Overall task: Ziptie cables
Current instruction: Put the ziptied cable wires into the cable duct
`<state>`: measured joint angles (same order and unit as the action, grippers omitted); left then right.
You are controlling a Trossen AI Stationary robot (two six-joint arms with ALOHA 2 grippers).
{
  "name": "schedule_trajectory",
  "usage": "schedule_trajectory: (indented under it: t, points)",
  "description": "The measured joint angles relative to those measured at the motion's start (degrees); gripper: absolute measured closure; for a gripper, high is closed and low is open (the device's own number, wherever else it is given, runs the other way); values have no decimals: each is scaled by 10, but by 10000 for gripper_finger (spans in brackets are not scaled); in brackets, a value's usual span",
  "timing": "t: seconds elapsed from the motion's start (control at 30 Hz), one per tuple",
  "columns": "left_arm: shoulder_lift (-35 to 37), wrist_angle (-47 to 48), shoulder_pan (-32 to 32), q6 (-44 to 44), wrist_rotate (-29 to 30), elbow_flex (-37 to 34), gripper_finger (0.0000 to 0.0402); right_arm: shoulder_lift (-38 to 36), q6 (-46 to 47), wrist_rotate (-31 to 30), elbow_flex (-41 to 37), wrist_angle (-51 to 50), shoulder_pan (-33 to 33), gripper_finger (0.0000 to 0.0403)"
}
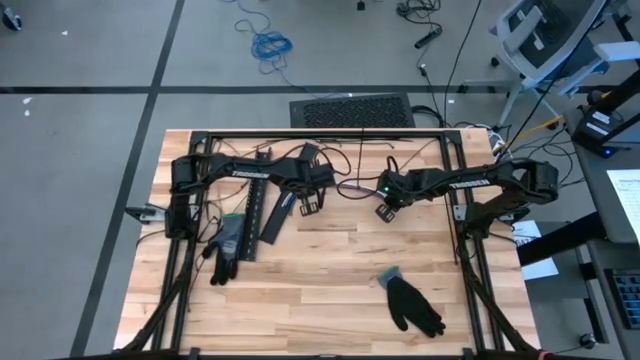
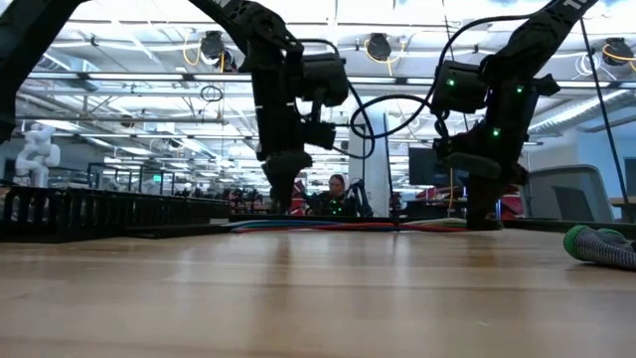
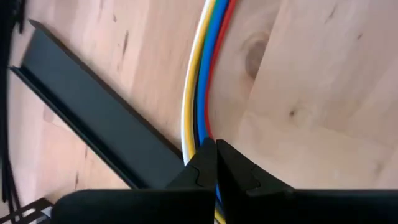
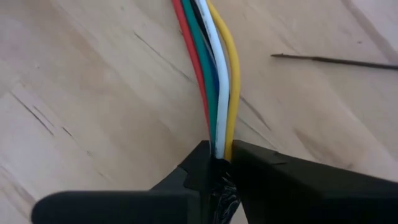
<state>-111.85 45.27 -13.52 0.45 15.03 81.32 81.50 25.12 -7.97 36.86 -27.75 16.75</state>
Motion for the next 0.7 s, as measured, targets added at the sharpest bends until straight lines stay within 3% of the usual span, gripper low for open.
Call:
schedule_trajectory:
  t: [0.3,0.7]
  points:
    - [10,10,0,0,0,1,369,-1,-16,9,2,4,0,323]
    - [22,5,0,17,-46,1,317,-5,-53,19,3,2,1,172]
